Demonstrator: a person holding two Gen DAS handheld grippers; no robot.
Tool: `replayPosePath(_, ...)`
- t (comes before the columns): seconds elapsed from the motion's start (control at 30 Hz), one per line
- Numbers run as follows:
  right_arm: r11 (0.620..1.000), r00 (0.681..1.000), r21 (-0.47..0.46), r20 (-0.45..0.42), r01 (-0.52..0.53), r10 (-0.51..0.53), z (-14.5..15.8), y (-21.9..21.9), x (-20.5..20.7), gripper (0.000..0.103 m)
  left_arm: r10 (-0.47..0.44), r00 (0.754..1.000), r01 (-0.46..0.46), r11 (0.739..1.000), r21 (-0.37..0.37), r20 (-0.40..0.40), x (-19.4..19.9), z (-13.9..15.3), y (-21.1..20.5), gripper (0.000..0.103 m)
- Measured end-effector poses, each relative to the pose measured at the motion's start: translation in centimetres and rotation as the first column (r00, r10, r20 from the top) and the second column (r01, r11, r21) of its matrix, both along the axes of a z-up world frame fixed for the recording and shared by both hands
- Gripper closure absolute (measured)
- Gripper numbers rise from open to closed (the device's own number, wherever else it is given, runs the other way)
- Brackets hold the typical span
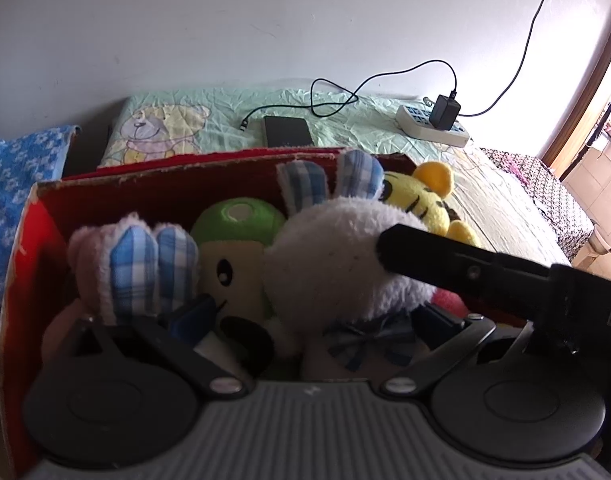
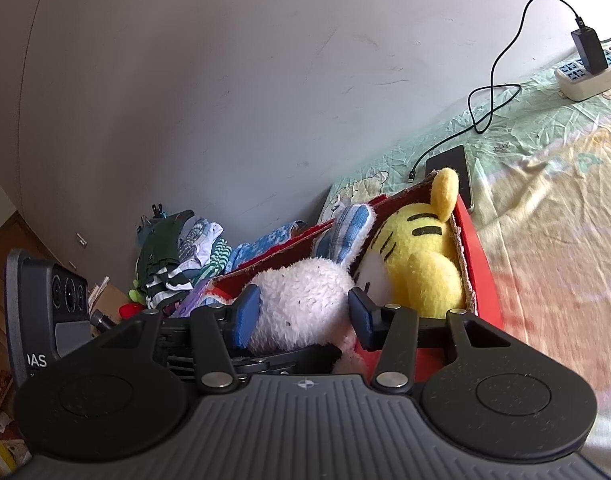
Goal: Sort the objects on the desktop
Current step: 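Open both grippers and release the pink bunny in the box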
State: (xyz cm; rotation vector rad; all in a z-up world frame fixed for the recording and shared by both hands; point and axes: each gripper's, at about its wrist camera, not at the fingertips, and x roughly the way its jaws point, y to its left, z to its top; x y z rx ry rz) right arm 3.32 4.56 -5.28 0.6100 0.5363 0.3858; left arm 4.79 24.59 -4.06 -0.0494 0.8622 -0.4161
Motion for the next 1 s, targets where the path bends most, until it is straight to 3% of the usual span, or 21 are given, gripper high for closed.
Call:
replayPosePath(0.23, 1.0, 1.0, -0.002, -0.014, -0.004, 0.004, 0.0, 0.0, 0.0, 0.053, -0.006, 1.0, 0.006, 1.0, 0.009, -0.002, 0.0, 0.0, -0.3, 0.0)
replayPosePath(0.4, 1.0, 1.0, 0.015, -0.029, -0.009, 0.009, 0.6, 0.0, -0.4, 0.047, 0.014, 1.0, -0.014, 1.0, 0.004, 0.02, -1.0, 0.8, -0.2, 0.001)
replayPosePath(0.6, 1.0, 1.0, -0.007, 0.008, 0.018, -0.018, 1.7, -0.2, -2.3, 0.047, 0.056, 0.997, -0.057, 0.998, 0.016, 0.05, -2.9, 2.1, -0.7, 0.001)
replayPosePath(0.83, 0.998, 0.997, -0.009, 0.058, 0.06, -0.059, 3.5, -2.6, -4.7, 0.047, 0.136, 0.988, -0.136, 0.991, -0.003, 0.08, -5.4, 4.6, -1.3, 0.001)
replayPosePath(1.0, 0.993, 0.992, 0.01, 0.046, 0.12, -0.121, 4.3, -5.9, -5.6, 0.046, 0.14, 0.979, -0.148, 0.988, 0.042, 0.145, -7.3, 6.5, -4.4, 0.001)
